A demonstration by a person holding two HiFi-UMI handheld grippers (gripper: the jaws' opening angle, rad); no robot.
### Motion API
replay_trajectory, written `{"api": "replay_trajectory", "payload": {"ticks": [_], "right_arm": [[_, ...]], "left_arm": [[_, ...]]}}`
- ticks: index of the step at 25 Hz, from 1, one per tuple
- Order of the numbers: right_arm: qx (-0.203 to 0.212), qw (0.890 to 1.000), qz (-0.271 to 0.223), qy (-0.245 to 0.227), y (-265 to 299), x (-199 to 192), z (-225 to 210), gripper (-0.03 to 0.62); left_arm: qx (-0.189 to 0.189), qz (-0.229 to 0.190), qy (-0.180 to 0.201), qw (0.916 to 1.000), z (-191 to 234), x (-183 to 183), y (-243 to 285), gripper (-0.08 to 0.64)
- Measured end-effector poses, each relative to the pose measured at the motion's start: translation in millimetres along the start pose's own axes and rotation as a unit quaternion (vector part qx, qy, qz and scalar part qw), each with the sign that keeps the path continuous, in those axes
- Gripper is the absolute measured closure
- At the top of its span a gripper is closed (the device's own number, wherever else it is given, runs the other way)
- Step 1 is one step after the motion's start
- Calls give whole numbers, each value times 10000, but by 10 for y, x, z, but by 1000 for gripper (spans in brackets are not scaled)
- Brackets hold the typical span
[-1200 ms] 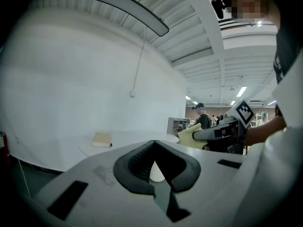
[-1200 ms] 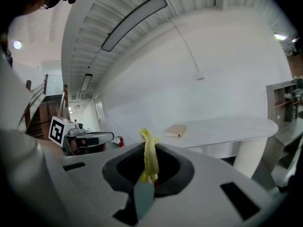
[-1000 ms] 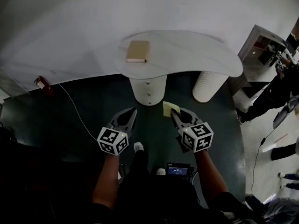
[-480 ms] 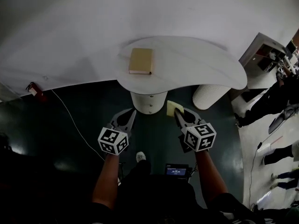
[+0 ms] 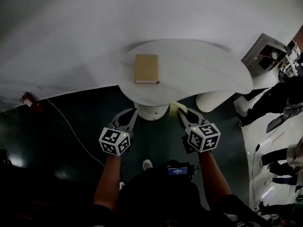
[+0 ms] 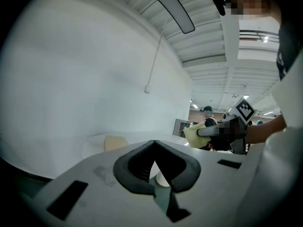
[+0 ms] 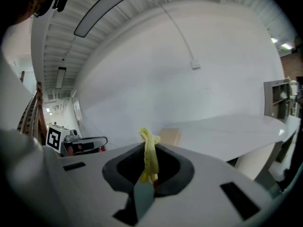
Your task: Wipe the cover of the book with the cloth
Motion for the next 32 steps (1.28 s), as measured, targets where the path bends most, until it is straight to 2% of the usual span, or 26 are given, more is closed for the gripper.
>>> {"api": "replay_trajectory", "payload": {"ticks": [6,13,21,32], "right_arm": [[-81,10000,42,15,325,132,-58,505],[273,9996,75,44,838,327,-232,505],[602,9979,199,98,1538,758,-651,505],[796,9962,218,267,2212,1368,-1335,505]], "left_arm": [[-75,68,-76,9999,279,33,202,560],[-73,186,-38,9998,580,128,518,560],[-23,393,-319,9987,1044,442,1101,560],[263,472,-293,9981,1487,880,1946,560]]}}
Point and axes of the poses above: the fingertips, and each gripper's own axes: y forward along the fingers, z to its left, x out of its top, the point moved 8 cm from there along -y, backward along the fingers, and after that the axes turned 8 degrees about z, right-handed, at the moved point
